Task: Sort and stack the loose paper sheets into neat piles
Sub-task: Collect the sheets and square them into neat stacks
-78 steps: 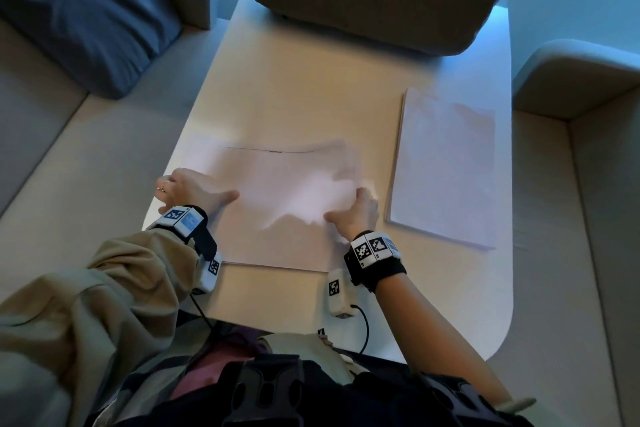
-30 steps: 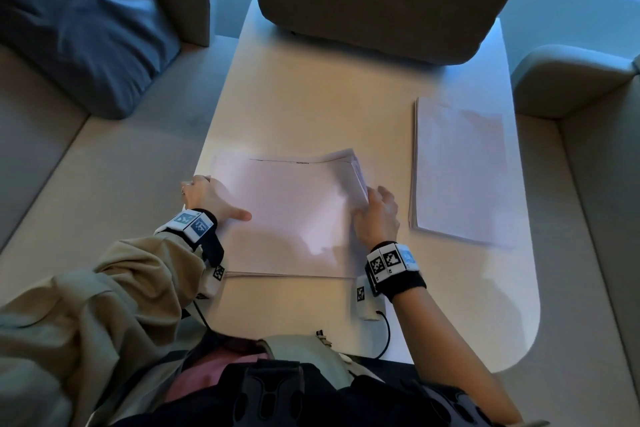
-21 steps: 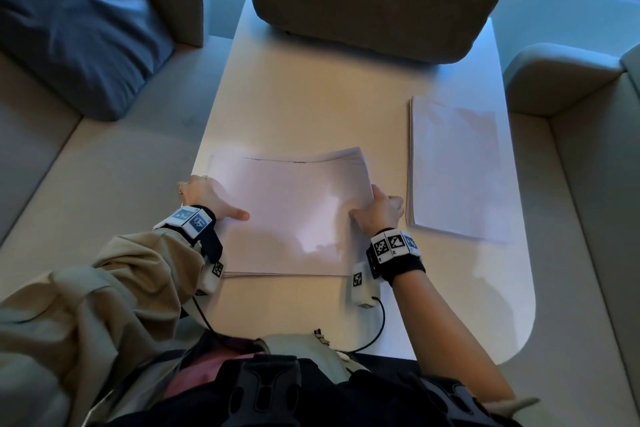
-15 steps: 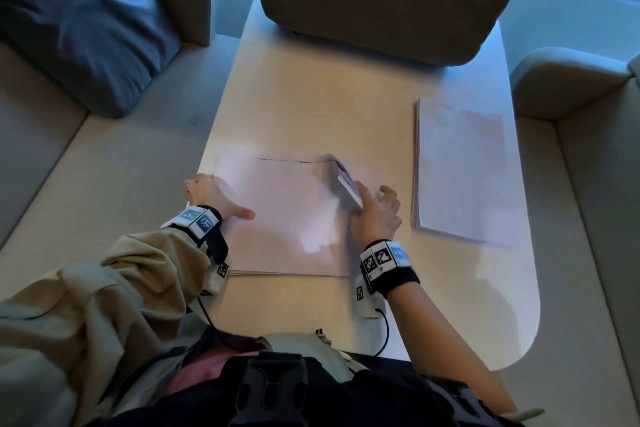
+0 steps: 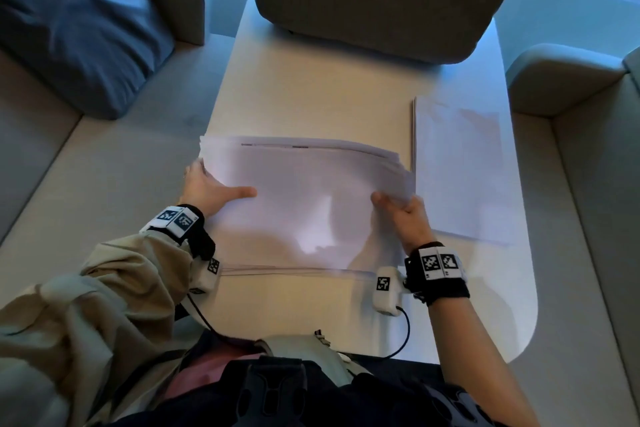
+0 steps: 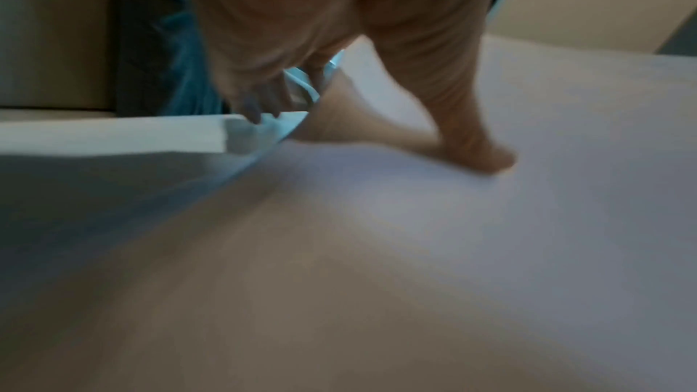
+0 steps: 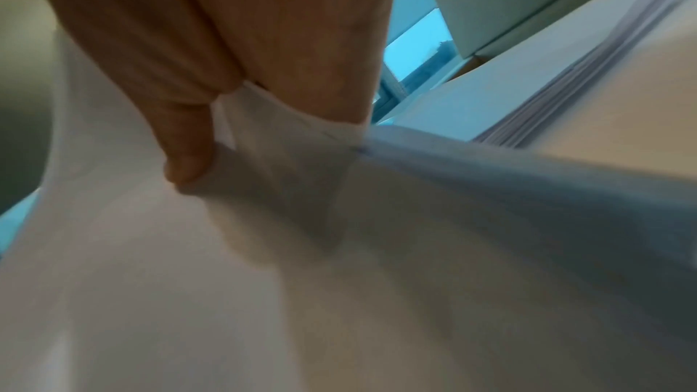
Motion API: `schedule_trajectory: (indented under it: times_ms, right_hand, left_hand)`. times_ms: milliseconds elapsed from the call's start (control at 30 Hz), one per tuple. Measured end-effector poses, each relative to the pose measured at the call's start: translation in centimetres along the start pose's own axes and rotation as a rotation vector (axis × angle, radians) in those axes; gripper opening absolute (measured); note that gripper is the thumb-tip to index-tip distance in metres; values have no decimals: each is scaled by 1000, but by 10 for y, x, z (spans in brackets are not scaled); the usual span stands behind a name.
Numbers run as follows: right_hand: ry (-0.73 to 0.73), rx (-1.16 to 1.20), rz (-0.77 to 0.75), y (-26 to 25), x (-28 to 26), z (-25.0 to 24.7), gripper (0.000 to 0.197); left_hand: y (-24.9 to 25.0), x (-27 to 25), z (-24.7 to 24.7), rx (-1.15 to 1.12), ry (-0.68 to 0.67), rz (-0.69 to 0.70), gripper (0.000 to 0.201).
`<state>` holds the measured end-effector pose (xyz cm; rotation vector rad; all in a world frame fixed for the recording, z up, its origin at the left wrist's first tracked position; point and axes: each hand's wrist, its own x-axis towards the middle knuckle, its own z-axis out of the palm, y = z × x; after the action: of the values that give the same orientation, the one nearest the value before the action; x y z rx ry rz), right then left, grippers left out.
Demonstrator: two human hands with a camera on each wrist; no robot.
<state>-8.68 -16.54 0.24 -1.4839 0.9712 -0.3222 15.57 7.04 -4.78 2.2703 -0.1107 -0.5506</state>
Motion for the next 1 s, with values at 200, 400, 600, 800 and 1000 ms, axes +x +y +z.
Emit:
schedule_trajectory:
  times_ms: [200, 400, 600, 800, 1000]
  right_hand:
    - [13, 162, -104, -22, -9, -12, 4]
    - [71, 227, -228, -50, -15, -14, 11]
    - [176, 296, -276, -57, -11, -21, 23]
    - [184, 283, -133, -38, 1, -12, 36]
    - [162, 312, -123, -43, 3, 3, 47]
  left_hand:
    - [30, -10, -15, -416, 65, 205, 62]
    - [59, -20, -29, -604, 48, 303, 42]
    - [68, -23, -45, -654, -21, 404, 48]
    - [52, -26, -28, -505, -114, 411, 63]
    - [58, -21, -22, -501, -67, 383, 53]
